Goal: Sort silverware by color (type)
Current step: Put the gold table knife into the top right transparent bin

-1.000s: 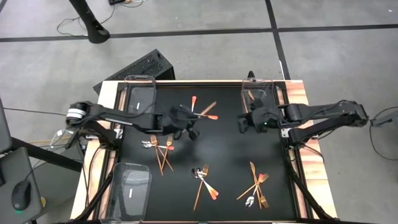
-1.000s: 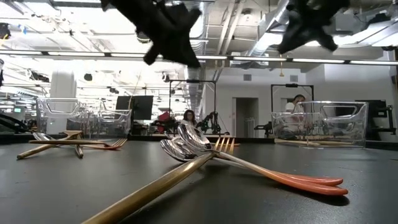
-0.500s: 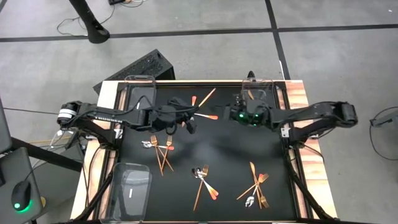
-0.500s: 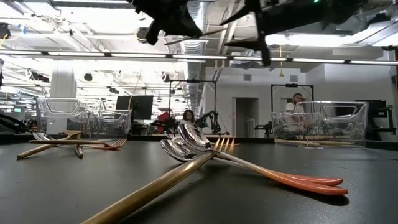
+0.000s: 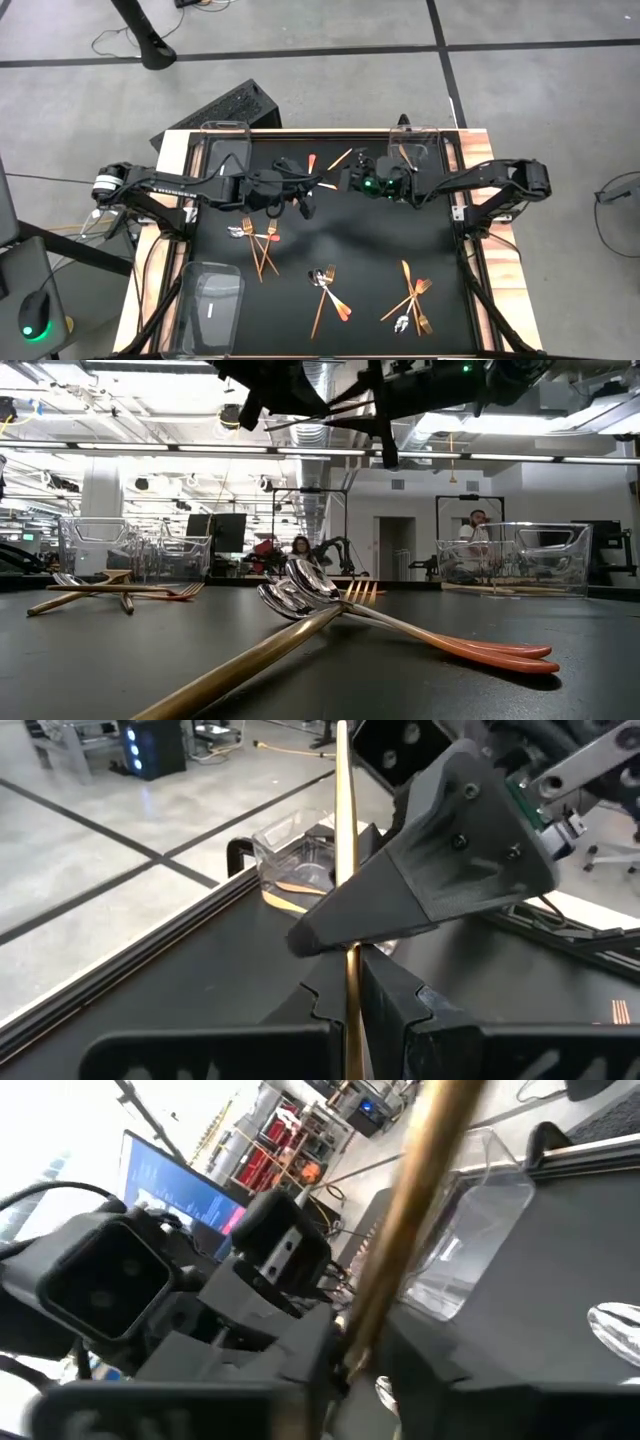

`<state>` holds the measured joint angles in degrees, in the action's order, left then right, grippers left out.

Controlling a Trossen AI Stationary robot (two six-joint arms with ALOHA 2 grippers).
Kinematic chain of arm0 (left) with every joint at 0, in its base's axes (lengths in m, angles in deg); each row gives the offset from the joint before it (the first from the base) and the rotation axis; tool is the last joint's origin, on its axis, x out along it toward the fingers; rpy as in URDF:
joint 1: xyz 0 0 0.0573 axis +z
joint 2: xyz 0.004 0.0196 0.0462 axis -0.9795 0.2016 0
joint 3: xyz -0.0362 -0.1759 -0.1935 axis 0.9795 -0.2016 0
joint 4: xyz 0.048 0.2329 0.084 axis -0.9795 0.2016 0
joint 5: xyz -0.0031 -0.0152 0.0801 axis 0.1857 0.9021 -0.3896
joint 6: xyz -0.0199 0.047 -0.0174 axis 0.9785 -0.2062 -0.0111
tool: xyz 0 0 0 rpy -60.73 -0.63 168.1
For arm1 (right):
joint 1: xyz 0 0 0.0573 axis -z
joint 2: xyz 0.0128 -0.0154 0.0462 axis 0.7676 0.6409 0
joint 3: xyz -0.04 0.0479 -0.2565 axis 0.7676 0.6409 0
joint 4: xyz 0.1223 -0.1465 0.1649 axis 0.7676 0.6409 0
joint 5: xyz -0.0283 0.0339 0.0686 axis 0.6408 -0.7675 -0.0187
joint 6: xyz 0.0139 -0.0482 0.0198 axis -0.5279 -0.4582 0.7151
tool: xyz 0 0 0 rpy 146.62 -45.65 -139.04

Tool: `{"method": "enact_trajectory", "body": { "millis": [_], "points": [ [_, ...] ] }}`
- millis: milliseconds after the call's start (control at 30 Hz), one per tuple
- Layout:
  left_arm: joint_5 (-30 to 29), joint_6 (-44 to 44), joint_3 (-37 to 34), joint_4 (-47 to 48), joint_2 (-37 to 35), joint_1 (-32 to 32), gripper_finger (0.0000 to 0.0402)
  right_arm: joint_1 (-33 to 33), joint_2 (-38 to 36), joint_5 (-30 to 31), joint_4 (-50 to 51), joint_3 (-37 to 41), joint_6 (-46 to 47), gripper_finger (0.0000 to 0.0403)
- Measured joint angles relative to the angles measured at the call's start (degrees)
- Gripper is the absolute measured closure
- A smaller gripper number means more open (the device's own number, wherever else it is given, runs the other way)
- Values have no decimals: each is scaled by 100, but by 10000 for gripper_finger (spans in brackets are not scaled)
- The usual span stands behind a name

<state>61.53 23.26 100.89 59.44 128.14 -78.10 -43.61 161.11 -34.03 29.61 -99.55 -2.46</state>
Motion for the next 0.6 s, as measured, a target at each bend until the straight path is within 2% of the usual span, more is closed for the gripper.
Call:
{"method": "enact_trajectory", "body": {
  "millis": [67, 100, 267, 433, 600],
  "points": [
    [-21, 56, 0, 43, 2, 2, 401, 23, -11, 1, 61, -6, -70, 362],
    [-61, 134, 0, 84, 4, 2, 401, 34, -19, -4, 114, -13, -147, 375],
    [-52, 285, 7, 128, 14, 48, 381, 261, -223, -198, 719, -21, -428, 376],
    [-149, 653, 12, 401, -9, 138, 321, 826, -834, -264, 2501, 15, -1012, 376],
    [190, 1230, 11, 880, -7, 350, 262, 1587, -1884, -411, 4729, -29, -1664, 376]
  ]
}}
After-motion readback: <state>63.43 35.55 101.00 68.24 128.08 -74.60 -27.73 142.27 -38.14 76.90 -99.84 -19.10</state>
